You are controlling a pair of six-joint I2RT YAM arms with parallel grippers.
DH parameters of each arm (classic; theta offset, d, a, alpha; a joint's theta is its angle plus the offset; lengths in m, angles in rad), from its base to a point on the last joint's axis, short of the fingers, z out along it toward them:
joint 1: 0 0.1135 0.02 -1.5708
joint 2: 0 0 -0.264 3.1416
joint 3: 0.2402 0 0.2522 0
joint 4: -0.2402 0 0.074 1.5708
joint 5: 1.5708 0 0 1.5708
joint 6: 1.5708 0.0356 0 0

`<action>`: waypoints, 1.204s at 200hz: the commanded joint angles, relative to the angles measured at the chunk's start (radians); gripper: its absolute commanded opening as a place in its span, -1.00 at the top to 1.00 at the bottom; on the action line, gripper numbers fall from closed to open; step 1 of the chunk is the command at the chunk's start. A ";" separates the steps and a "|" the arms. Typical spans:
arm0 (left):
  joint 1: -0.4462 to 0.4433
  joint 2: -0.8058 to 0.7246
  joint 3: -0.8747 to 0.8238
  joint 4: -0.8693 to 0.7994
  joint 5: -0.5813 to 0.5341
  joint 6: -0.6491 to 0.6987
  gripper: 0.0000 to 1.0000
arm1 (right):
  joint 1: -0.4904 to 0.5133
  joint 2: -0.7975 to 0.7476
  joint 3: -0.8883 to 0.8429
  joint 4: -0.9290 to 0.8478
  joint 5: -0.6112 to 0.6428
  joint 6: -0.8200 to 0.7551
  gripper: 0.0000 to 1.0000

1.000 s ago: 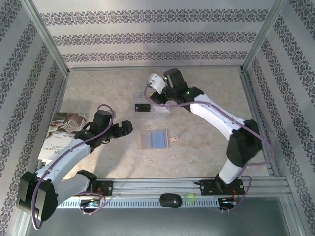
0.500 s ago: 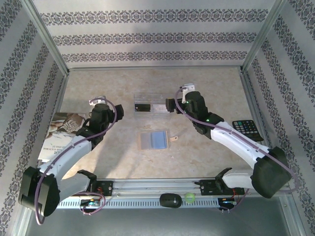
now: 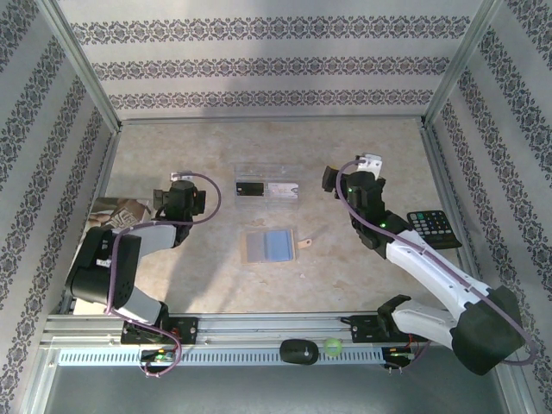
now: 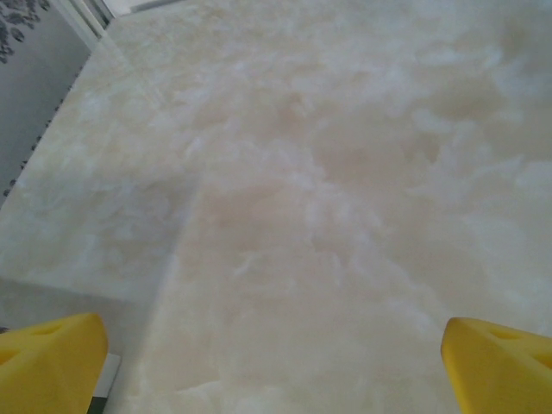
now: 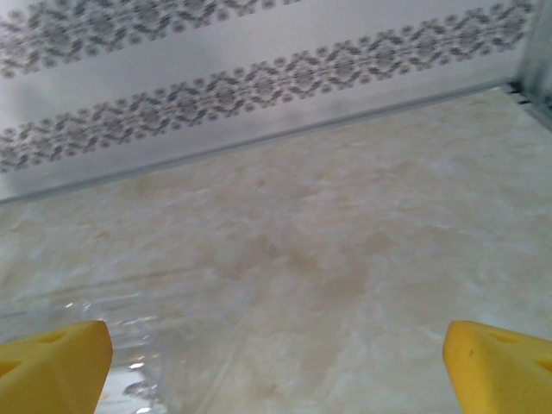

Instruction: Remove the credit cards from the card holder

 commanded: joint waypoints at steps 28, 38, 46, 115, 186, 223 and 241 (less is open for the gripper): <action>0.100 0.010 0.023 0.087 0.239 0.030 -0.99 | -0.053 -0.037 -0.054 0.029 0.076 -0.082 -0.97; 0.100 -0.023 -0.026 0.142 0.261 0.037 -0.99 | -0.060 -0.052 -0.073 0.046 0.083 -0.125 -0.96; 0.104 -0.038 -0.049 0.167 0.276 0.038 -0.99 | -0.066 -0.065 -0.090 0.055 0.102 -0.143 -0.96; 0.170 0.023 -0.202 0.523 0.324 -0.047 -0.99 | -0.234 -0.118 -0.251 0.210 0.034 -0.286 -0.96; 0.150 0.047 -0.220 0.573 0.216 -0.053 -0.99 | -0.407 0.134 -0.421 0.700 -0.145 -0.370 -0.97; 0.150 0.051 -0.207 0.555 0.236 -0.045 -0.99 | -0.436 0.364 -0.382 0.885 -0.199 -0.350 -0.96; 0.150 0.050 -0.207 0.556 0.237 -0.044 -0.99 | -0.426 0.374 -0.287 0.715 -0.222 -0.370 -0.96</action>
